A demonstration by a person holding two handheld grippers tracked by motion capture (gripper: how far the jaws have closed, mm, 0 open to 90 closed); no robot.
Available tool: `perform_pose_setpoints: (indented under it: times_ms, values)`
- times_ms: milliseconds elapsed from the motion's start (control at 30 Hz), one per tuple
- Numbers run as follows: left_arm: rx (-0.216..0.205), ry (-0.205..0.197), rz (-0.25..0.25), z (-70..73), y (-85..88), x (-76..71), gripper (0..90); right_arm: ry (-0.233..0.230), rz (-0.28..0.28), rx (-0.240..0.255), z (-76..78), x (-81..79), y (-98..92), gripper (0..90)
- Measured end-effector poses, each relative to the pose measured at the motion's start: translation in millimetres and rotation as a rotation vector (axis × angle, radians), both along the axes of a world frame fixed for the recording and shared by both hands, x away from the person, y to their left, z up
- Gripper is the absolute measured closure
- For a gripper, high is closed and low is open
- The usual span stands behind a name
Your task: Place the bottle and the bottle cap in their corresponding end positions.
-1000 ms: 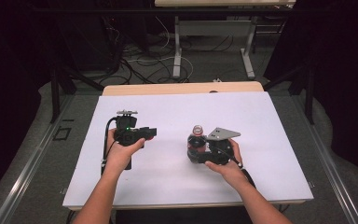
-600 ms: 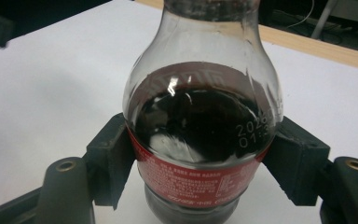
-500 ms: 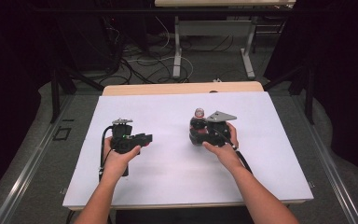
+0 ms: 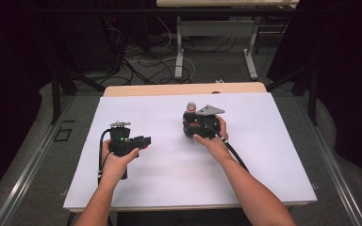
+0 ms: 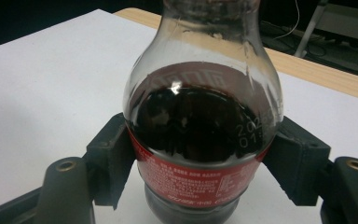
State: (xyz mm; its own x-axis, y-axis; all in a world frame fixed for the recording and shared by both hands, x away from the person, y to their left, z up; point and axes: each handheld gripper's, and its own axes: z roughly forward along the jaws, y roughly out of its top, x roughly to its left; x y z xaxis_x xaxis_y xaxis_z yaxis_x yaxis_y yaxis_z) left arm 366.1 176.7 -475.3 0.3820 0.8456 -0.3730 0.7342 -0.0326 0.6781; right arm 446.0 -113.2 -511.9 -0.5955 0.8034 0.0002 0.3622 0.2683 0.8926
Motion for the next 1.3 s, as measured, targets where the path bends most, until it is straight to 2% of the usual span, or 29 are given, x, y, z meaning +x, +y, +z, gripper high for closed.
perform_pose_setpoints:
  times_ms: [233, 300, 367, 433, 467, 500, 567, 700, 800, 867, 933, 1000, 1133, 1300]
  values:
    - [0.008, 0.014, -0.012, -0.8, 1.7, 0.7, 62.1, 0.012, -0.001, 0.015, -7.5, 2.4, 9.1, 29.7]
    - [0.008, 0.010, -0.007, -1.6, 1.6, 0.9, 62.1, 0.002, 0.003, 0.000, -10.1, 1.5, 11.5, 29.6]
    - [0.007, 0.011, -0.006, -1.6, 1.8, 1.0, 62.1, 0.022, 0.006, -0.021, -11.9, 0.6, 12.4, 29.5]
    - [0.007, 0.011, -0.006, -1.5, 1.8, 0.9, 62.1, -0.002, 0.002, -0.003, -15.6, 0.2, 13.3, 29.4]
    - [0.004, 0.009, -0.007, -1.9, 1.5, 0.8, 62.1, 0.014, 0.005, -0.016, -14.8, -0.8, 12.2, 29.3]
    - [0.007, 0.008, 0.001, -2.2, 0.6, 0.7, 62.1, -0.004, -0.002, 0.005, -16.6, -0.3, 12.3, 29.1]
    - [0.010, 0.019, -0.009, -1.8, 0.9, 0.7, 62.1, 0.000, -0.002, 0.020, -17.7, -0.6, 10.5, 28.9]
    - [0.010, 0.018, -0.013, -1.6, -0.1, 0.4, 62.1, 0.001, -0.002, 0.027, -18.7, -0.9, 10.9, 28.3]
    - [0.008, 0.014, -0.008, -1.9, -0.5, 0.4, 62.1, 0.036, -0.004, 0.046, -20.0, 0.2, 9.9, 26.8]
    - [0.008, 0.018, -0.013, -1.5, 0.0, 0.5, 62.1, 0.041, -0.003, 0.038, -22.8, 1.2, 10.5, 23.8]
    - [0.010, 0.018, -0.017, -0.7, 0.5, 0.2, 62.1, 0.083, -0.001, 0.008, -23.7, 1.3, 8.5, 21.6]
    - [0.009, 0.010, -0.011, -1.0, 0.3, -0.1, 62.1, 0.080, -0.010, 0.033, -26.7, 2.0, 8.1, 19.9]
    - [0.012, 0.021, -0.018, -1.4, 0.8, -0.2, 62.0, 0.113, -0.012, 0.023, -30.3, 0.1, 4.6, 17.1]
    - [0.012, 0.014, -0.015, -3.6, -1.2, 0.6, 62.1, 0.174, -0.005, 0.017, -29.9, -6.9, 0.8, 15.2]
